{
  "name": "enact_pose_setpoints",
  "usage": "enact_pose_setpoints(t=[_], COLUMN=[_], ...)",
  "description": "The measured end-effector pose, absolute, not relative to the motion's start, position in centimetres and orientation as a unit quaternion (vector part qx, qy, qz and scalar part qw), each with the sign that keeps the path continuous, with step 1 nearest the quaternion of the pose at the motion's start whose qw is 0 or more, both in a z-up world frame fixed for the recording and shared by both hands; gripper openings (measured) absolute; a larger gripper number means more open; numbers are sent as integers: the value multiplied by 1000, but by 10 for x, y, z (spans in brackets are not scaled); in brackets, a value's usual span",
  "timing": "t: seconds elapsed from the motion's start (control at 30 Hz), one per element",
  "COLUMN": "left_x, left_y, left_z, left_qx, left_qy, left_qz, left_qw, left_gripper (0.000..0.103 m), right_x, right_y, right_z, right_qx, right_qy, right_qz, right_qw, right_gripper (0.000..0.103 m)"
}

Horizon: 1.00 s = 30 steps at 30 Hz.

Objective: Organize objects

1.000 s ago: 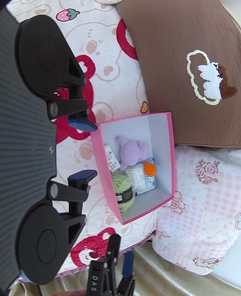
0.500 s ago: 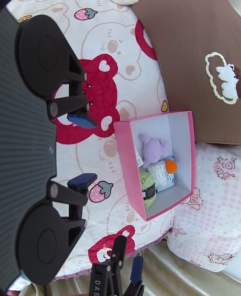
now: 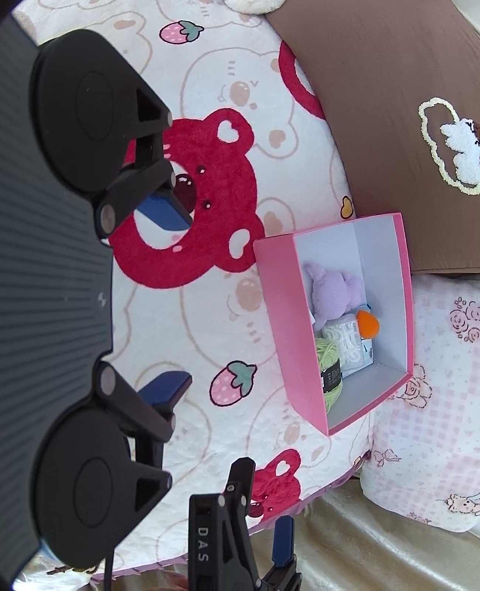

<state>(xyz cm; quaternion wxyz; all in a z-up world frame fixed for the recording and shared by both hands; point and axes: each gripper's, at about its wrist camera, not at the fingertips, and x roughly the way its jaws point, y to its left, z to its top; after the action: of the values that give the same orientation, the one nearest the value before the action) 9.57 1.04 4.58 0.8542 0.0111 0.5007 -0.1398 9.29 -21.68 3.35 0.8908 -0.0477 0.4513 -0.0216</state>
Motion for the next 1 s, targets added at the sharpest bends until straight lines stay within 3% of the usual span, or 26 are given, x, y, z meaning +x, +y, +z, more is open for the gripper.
enact_pose_setpoints(t=[0.13, 1.0], left_x=[93, 72], left_y=[10, 20], left_z=[43, 27], left_qx=[7, -35], left_qy=[505, 526], left_qz=[-136, -64], left_qw=[852, 847], left_gripper=[101, 101], right_x=[91, 74], right_y=[-218, -211], right_z=[28, 15], right_qx=[-26, 9], right_qy=[463, 487], right_qz=[-16, -9], right_qw=[886, 874], right_gripper=[95, 95])
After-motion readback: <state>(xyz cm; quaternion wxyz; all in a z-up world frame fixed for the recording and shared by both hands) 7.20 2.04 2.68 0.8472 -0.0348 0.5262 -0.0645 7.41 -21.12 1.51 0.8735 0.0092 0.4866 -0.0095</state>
